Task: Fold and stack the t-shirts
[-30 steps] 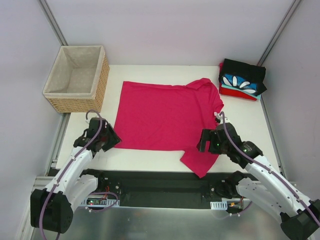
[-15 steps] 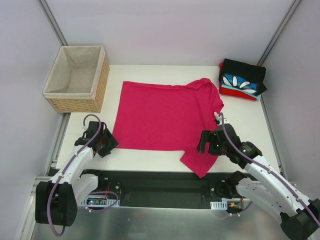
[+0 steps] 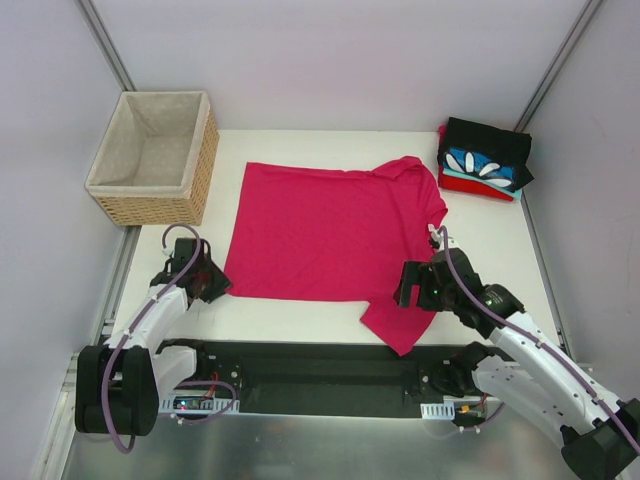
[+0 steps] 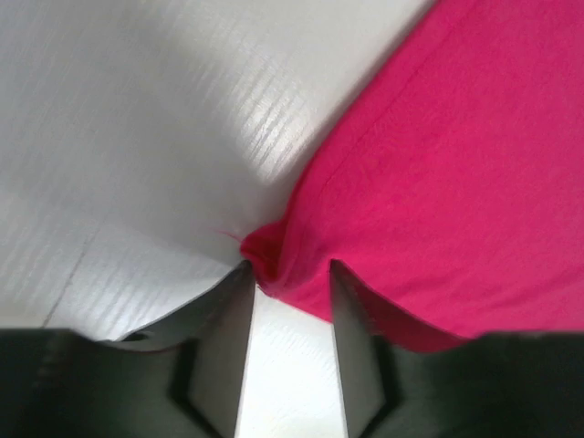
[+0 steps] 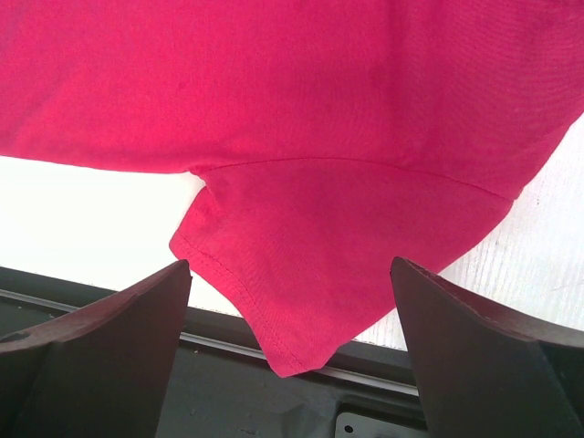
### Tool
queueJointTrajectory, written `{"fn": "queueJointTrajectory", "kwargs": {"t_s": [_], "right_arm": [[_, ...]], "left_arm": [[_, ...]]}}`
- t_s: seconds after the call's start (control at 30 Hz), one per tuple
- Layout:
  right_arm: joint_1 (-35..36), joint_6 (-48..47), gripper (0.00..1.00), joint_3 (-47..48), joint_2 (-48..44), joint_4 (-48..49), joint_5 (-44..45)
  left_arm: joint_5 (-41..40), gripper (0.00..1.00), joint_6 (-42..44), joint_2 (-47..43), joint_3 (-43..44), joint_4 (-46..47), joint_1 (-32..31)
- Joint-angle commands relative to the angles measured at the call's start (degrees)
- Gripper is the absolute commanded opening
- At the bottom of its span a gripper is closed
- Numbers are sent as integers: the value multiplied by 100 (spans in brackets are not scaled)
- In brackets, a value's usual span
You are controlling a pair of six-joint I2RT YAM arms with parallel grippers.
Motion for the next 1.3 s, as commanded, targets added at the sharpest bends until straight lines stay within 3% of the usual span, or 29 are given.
{"fn": "queueJointTrajectory", "kwargs": {"t_s": [0.0, 0.17, 0.47, 0.83, 1.27], "right_arm": [[26, -39, 95, 6, -28, 32, -44], [26, -12, 95, 23, -63, -29, -27], [34, 198, 94, -117, 87, -556, -185], [131, 875, 93, -802, -581, -758, -1081], [263, 937, 93, -873, -380, -1496, -1776]], "left_arm": [[-53, 13, -28, 157, -224, -65, 86], [0, 0, -46, 122, -250, -47, 95], [53, 0, -11, -10, -250, -47, 95], [88, 0, 7, -18, -197, -39, 104], [114, 0, 33, -1, -197, -39, 112]]}}
